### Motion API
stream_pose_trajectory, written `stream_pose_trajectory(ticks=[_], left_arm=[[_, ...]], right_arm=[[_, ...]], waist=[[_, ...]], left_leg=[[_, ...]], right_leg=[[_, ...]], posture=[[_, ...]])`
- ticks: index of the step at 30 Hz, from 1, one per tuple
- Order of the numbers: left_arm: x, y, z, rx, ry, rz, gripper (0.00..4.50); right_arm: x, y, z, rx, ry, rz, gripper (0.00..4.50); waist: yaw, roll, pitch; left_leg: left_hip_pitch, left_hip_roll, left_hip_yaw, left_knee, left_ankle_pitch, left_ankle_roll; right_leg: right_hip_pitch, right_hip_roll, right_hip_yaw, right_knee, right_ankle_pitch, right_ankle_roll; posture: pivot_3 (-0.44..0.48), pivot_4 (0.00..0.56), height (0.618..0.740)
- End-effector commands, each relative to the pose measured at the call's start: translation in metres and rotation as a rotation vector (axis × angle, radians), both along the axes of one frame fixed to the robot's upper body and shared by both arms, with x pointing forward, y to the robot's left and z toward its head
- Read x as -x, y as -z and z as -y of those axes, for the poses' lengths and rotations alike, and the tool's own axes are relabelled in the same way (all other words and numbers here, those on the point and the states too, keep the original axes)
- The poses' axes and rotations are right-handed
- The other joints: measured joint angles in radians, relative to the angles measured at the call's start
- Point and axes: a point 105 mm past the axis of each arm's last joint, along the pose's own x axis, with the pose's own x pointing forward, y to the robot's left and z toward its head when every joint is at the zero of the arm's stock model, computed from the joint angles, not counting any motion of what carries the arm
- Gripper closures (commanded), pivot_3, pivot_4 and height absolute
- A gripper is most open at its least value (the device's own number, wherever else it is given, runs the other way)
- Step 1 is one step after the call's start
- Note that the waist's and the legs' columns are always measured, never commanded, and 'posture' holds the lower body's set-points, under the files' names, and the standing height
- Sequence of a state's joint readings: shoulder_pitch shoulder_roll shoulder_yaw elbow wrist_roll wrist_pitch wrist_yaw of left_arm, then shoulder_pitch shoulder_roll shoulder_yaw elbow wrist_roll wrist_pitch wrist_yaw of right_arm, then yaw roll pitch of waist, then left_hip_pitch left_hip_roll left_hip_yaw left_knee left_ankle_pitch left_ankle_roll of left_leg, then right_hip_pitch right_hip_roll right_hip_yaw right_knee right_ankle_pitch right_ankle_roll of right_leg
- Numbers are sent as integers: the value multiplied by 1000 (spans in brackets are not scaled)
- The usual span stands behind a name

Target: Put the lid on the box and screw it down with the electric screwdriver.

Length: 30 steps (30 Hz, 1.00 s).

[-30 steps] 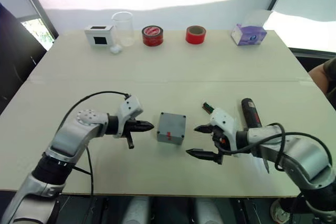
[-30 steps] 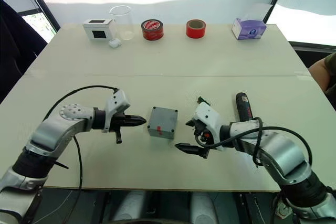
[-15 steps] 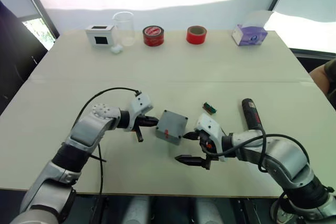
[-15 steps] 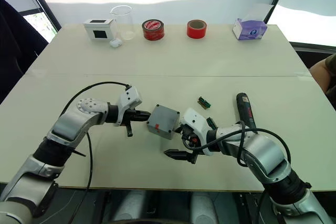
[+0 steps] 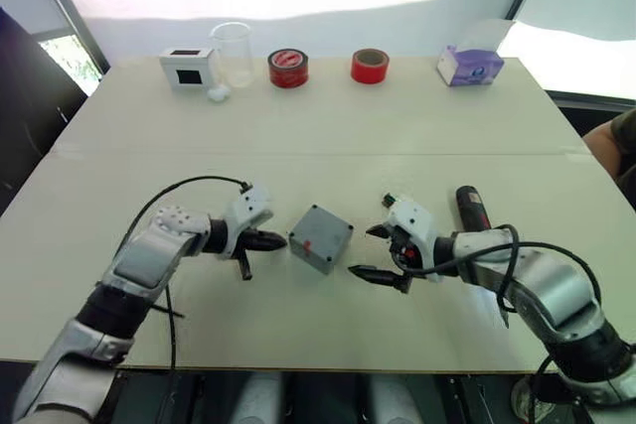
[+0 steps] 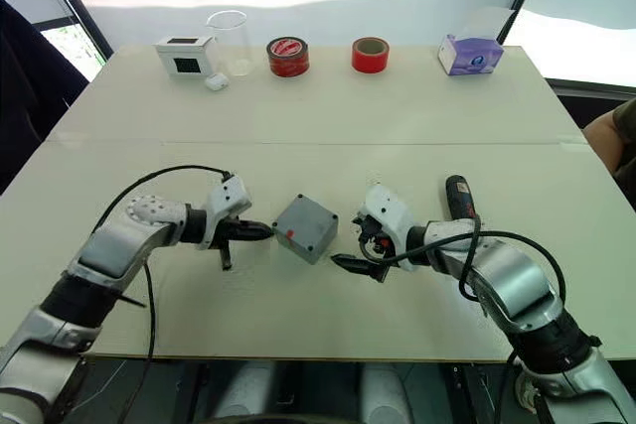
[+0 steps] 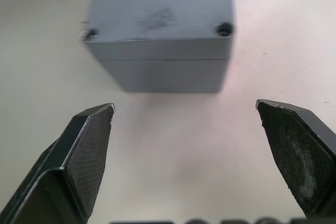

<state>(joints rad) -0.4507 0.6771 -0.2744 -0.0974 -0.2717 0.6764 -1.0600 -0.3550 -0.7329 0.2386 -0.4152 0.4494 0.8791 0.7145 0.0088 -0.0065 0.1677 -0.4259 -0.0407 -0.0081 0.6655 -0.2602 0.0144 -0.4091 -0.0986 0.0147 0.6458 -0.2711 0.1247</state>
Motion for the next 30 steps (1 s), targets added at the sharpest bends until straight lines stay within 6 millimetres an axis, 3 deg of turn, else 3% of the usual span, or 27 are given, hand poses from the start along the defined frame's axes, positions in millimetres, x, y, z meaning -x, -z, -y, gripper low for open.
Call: stream_pose_trajectory(ticks=[1,6,15,30], left_arm=[[8,-11,6,24,38,14,4500],[12,-10,14,28,46,17,4500],[-9,-14,19,39,-25,101,4500],[-15,-16,19,39,-13,117,4500]], right_arm=[[-11,-5,-8,9,-51,61,59],[-18,-8,-21,-10,-128,80,59],[9,-7,-30,-45,-260,13,59],[18,-9,-31,-72,-221,12,59]], waist=[[2,0,0],[0,0,0],[2,0,0],[3,0,0]], left_leg=[[0,0,0,0,0,0],[0,0,0,0,0,0],[0,0,0,0,0,0],[0,0,0,0,0,0]], right_leg=[[0,0,0,0,0,0],[0,0,0,0,0,0],[0,0,0,1,0,0],[0,0,0,1,0,0]], posture=[[0,150,740],[0,150,740],[0,150,740],[0,150,740]])
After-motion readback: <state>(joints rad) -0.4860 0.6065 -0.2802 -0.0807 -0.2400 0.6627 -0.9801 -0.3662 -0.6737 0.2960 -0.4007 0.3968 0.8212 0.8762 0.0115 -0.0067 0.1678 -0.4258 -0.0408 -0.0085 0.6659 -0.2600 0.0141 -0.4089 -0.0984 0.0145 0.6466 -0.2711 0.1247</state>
